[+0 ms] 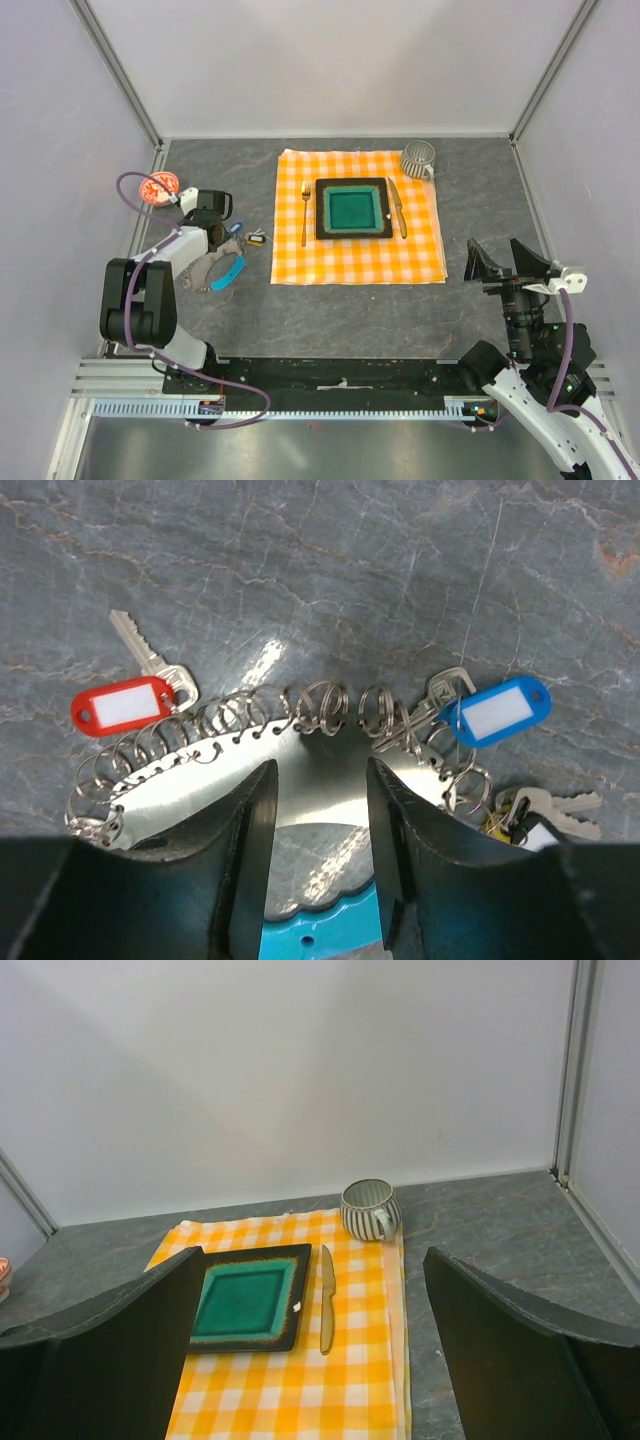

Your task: Put the keys on the keyring

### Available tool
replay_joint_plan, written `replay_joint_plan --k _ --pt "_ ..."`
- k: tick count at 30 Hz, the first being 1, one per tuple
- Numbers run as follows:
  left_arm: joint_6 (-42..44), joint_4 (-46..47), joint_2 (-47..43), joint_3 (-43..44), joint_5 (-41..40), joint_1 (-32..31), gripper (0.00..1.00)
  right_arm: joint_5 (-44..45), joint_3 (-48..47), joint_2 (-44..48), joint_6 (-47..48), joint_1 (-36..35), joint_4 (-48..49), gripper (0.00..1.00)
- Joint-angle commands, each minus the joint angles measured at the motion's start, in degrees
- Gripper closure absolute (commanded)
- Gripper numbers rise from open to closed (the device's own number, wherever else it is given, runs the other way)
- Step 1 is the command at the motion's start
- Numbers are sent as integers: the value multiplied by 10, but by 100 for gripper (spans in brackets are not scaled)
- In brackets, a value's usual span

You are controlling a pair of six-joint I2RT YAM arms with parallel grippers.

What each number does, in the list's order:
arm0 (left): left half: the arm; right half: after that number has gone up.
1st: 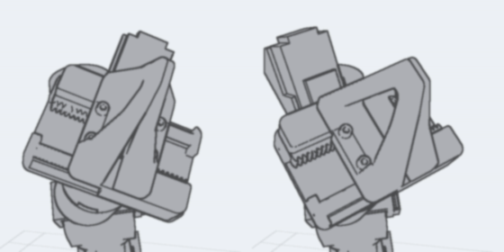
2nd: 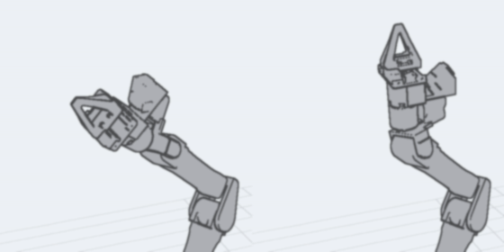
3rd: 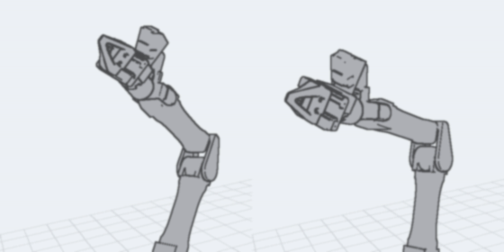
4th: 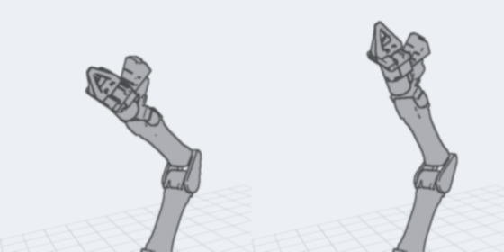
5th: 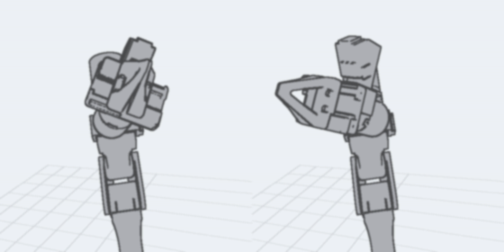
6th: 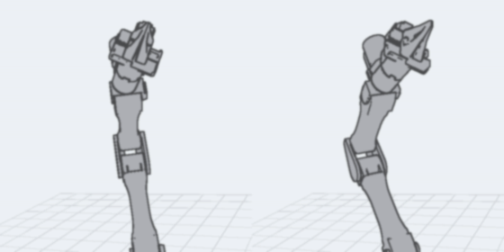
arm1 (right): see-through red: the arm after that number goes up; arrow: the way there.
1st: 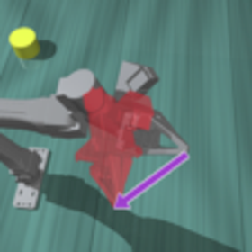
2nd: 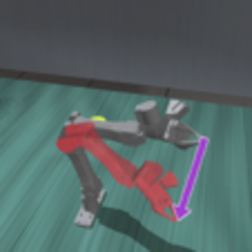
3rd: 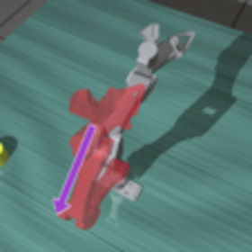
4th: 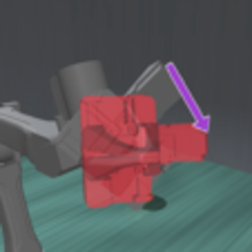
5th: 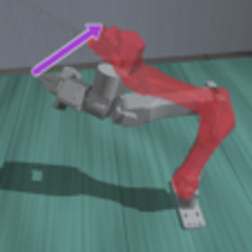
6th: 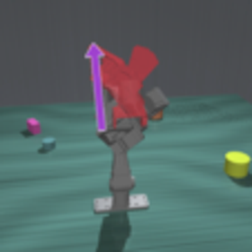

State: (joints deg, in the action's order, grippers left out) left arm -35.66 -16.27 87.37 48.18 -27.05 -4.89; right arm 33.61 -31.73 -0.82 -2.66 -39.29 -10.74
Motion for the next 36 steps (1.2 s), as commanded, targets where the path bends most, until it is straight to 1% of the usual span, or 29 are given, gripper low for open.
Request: replay_joint_plan --k 1,7,10,13,16,22,23,28,34,36 --pt "-22 44 25 41 -11 12 53 16 3 6 11 -5 18 2" --pt "-19 27 61 70 18 35 54 16 2 6 11 -7 18 2" --pt "-14 7 83 89 35 40 56 15 1 6 11 -8 19 2" --pt "-20 -33 98 110 34 41 59 15 1 6 11 -8 18 2" --pt "-24 -51 106 115 32 43 61 16 1 5 11 -8 18 2" --pt "-21 -61 120 121 58 46 62 15 0 6 10 -8 18 2" --pt "-20 -64 123 123 64 45 65 16 0 6 10 -8 17 2" --pt "-24 -68 105 109 77 45 69 15 0 6 10 -7 17 2" --pt "-34 -73 76 85 94 45 69 10 -2 5 8 -7 17 2" --pt "-38 -73 61 74 101 45 65 9 -3 6 7 -8 17 2"
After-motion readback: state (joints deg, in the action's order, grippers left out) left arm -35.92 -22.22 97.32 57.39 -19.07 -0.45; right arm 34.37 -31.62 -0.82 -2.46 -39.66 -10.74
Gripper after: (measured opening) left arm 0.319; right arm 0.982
